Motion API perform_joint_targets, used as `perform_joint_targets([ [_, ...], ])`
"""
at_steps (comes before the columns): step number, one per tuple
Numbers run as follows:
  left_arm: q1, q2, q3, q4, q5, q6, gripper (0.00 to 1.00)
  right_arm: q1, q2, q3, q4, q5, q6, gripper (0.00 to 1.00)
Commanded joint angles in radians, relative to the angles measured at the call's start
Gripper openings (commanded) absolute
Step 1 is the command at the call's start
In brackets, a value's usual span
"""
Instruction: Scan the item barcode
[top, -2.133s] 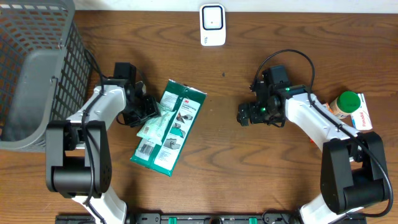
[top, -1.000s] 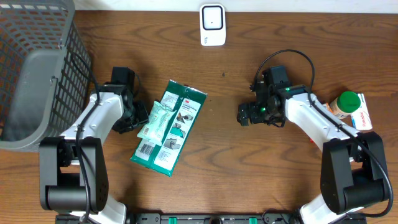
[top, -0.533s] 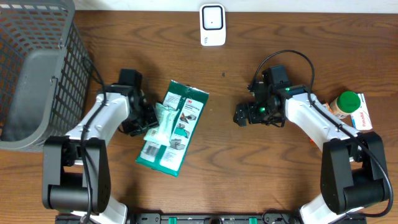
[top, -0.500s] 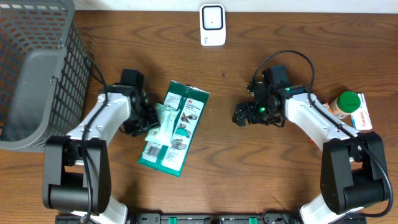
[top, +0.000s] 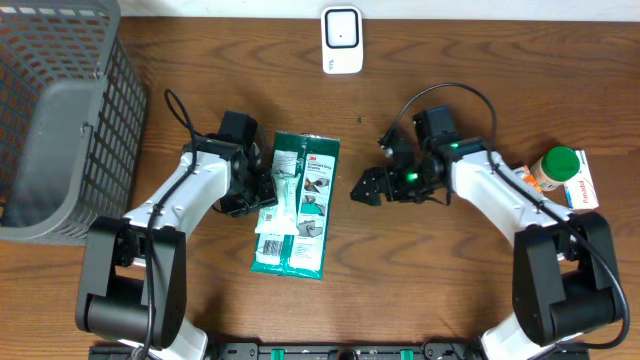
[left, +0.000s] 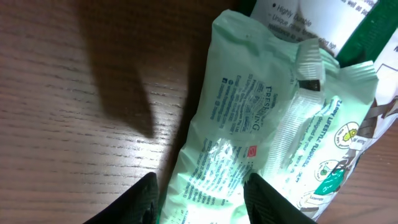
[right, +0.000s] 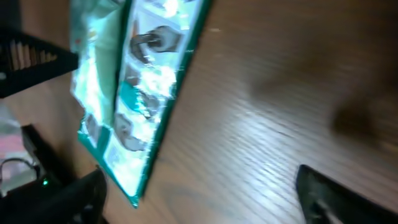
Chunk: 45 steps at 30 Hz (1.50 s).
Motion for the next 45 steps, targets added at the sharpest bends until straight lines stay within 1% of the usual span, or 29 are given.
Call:
perform_joint_targets([
  [1,-0.002,0.002,-0.010,0.003,0.015,-0.016,0.47,0.064,-0.010,0.016,0.035,-0.047,0.040,0.80],
  [3,-0.002,0.002,-0.010,0.005,-0.008,-0.003,0.47,0.104,-0.010,0.016,0.072,-0.047,0.067,0.73],
  [6,-0.002,0.002,-0.010,0.007,-0.090,-0.002,0.47,0.167,-0.010,0.016,0.130,-0.021,0.122,0.65],
  [11,0.001,0.002,-0.010,0.038,-0.192,-0.001,0.47,0.260,-0.010,0.016,0.223,0.083,0.240,0.60],
  [17,0.002,0.002,-0.010,0.051,-0.206,0.008,0.47,0.291,-0.003,0.016,0.321,0.104,0.323,0.58],
  [21,0.002,0.002,-0.010,0.054,-0.228,0.021,0.47,0.301,0.034,0.016,0.409,0.104,0.390,0.58],
  [23,0.002,0.002,-0.010,0.054,-0.228,0.021,0.43,0.309,0.060,0.016,0.443,0.103,0.403,0.57],
  [27,0.002,0.005,-0.010,0.051,-0.228,0.022,0.38,0.330,0.105,0.016,0.459,0.104,0.410,0.57],
  [41,0.000,0.006,-0.029,0.052,-0.227,0.021,0.38,0.346,0.173,0.016,0.510,0.122,0.410,0.57],
  [45,-0.001,0.006,-0.056,0.076,-0.228,0.021,0.38,0.360,0.183,0.016,0.539,0.122,0.418,0.56],
])
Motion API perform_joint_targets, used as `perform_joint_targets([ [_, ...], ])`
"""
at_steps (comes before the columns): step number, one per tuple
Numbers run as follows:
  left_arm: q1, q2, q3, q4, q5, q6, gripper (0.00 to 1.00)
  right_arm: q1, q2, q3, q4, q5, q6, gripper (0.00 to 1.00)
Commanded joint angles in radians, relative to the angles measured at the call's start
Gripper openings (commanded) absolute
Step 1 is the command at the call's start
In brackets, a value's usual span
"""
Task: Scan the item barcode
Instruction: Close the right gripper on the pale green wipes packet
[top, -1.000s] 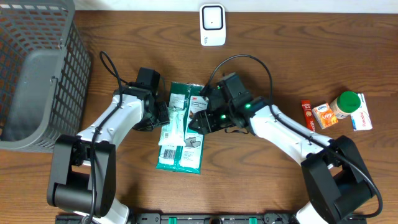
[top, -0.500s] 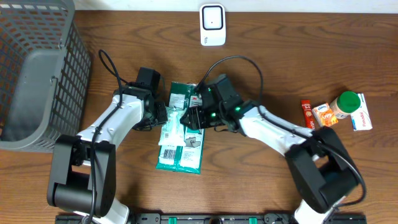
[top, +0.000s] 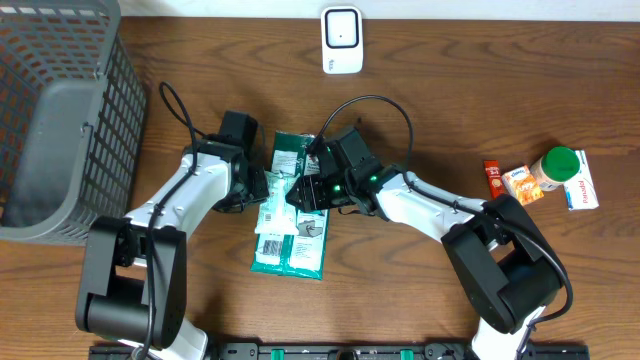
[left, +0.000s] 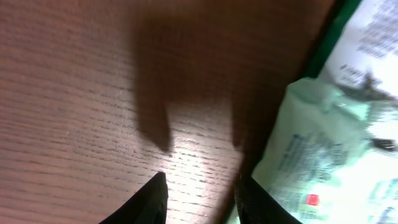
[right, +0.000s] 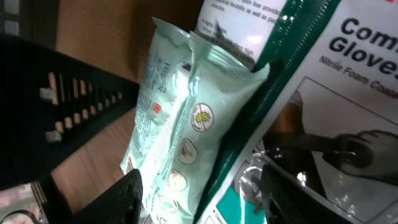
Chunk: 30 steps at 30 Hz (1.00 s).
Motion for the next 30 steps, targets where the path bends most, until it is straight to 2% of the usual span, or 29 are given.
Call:
perform_joint_targets([
  [1,-0.001,0.006,-0.038,0.018,-0.016,0.010,0.38,0.021,0.028,0.013,0.026,0.004,0.014,0.56],
  [8,-0.001,0.006,-0.061,0.038,-0.015,0.006,0.38,0.038,0.031,0.013,0.056,0.011,0.026,0.57],
  [15,-0.001,0.006,-0.061,0.038,-0.016,0.006,0.38,0.050,0.097,0.013,0.069,0.024,0.112,0.53],
  [21,-0.001,0.006,-0.061,0.038,-0.016,0.006,0.38,0.050,0.122,0.013,0.141,-0.072,0.106,0.45],
  [25,-0.001,0.006,-0.061,0.039,-0.016,0.006,0.38,0.050,0.122,0.013,0.165,-0.116,0.107,0.36],
  [30,-0.001,0.006,-0.061,0.039,-0.016,0.006,0.38,0.050,0.122,0.013,0.213,-0.169,0.106,0.33],
])
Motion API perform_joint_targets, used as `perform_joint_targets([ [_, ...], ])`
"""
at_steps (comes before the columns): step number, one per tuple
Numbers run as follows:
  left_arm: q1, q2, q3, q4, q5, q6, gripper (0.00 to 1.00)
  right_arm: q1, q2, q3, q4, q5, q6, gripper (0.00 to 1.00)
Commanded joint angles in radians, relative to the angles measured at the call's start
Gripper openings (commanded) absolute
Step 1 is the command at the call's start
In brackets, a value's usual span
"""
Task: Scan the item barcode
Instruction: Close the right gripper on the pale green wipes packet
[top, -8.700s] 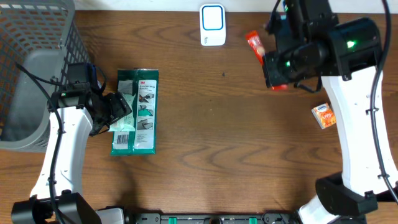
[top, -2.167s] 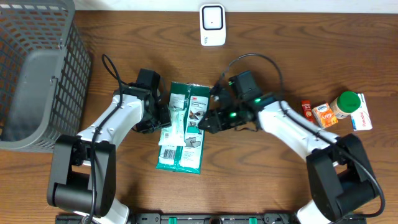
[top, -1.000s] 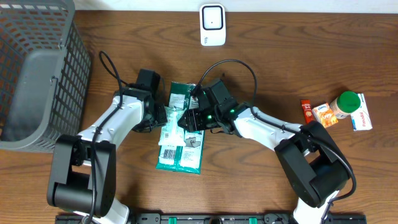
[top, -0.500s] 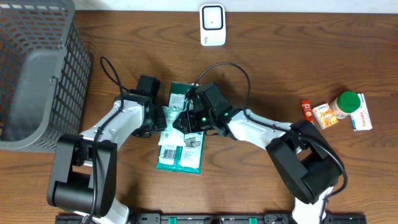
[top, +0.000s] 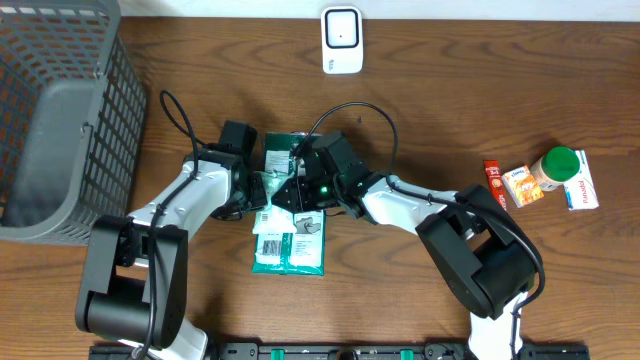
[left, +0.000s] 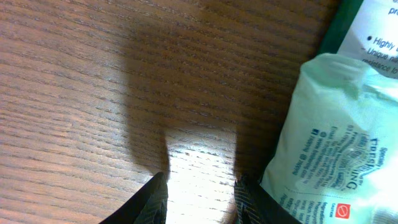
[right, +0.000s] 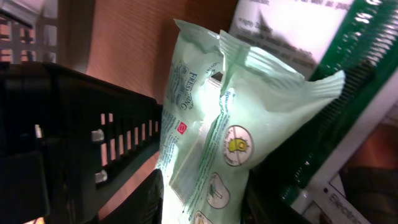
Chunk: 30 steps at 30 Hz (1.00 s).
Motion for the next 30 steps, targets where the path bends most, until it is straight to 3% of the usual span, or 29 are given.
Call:
perform_joint_targets([
  [1,-0.002,0.006,-0.007,0.003,-0.002,0.006,0.38,0.013,0.017,0.003,0.018,-0.064,0.002,0.30],
  [6,-0.002,0.006,-0.007,0.005,-0.002,0.006,0.38,0.013,0.017,0.003,0.031,-0.050,-0.019,0.36],
  [12,-0.002,0.006,-0.007,0.006,-0.002,0.006,0.38,0.030,0.018,0.003,0.026,0.004,-0.030,0.35],
  [14,-0.002,0.006,-0.007,0.006,-0.002,0.006,0.38,0.031,0.018,0.003,0.029,0.004,-0.037,0.31],
  [19,-0.002,0.006,-0.006,0.005,-0.001,0.006,0.38,0.031,0.017,0.003,0.030,0.003,-0.092,0.07],
  [26,0.036,-0.050,0.032,-0.035,0.000,0.006,0.45,0.014,-0.085,0.003,-0.001,-0.021,-0.151,0.09],
  [30,0.087,-0.151,0.049,-0.052,0.068,0.006,0.49,0.002,-0.163,0.003,-0.086,-0.020,-0.186,0.01],
])
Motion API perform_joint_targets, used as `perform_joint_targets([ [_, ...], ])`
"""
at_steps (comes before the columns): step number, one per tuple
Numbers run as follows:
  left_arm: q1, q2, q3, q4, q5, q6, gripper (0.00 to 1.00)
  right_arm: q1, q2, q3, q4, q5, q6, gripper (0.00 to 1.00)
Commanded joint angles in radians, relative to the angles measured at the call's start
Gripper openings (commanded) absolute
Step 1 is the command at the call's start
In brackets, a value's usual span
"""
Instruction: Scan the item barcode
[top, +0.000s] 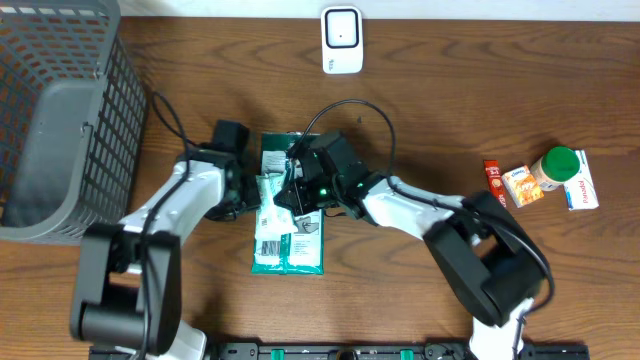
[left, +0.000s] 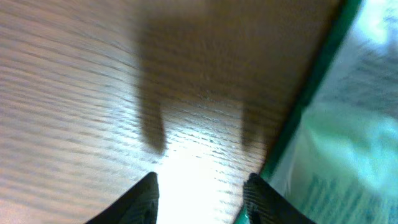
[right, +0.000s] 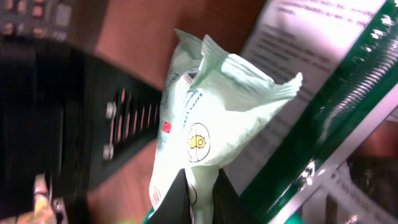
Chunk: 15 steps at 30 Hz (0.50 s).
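A pale green wipes pouch (right: 205, 134) lies on top of a dark green glove package (top: 292, 230) at the table's middle. My right gripper (right: 202, 200) is shut on the pouch's near end, both fingers pinching it; from overhead it sits at the pouch's right side (top: 284, 194). My left gripper (left: 202, 199) is open over bare wood just left of the package edge (left: 323, 118), with nothing between its fingers; overhead shows the left gripper (top: 246, 192) beside the pouch (top: 267, 200). The white scanner (top: 342, 40) stands at the back edge.
A grey wire basket (top: 60, 120) fills the left back corner. At the far right are a green-lidded bottle (top: 556, 165), a white box (top: 582, 185) and small orange packets (top: 510, 182).
My right gripper's fingers, then open on either side of the pouch, are now shut on it. The left gripper has shifted slightly left, off the pouch, and its view is blurred.
At first my right gripper was open to the right of the glove package and my left gripper open at the pouch. The right gripper then was over the package at the pouch, then astride it, and now pinches it.
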Motion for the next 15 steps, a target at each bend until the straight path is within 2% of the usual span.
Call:
perform_joint_targets([
  [1,0.052,-0.127,0.046,-0.007,0.088,0.007,0.49,-0.013,-0.113,0.004,-0.053,-0.032,-0.074,0.01],
  [5,0.086,-0.217,0.046,-0.008,0.180,0.007,0.53,-0.021,-0.145,0.004,-0.132,-0.032,-0.097,0.01],
  [10,0.089,-0.248,0.045,-0.051,0.224,0.024,0.58,-0.054,-0.146,0.004,-0.221,-0.040,-0.080,0.01],
  [15,0.101,-0.237,0.045,-0.066,0.458,0.146,0.63,-0.151,-0.146,0.004,-0.216,-0.299,-0.081,0.01],
])
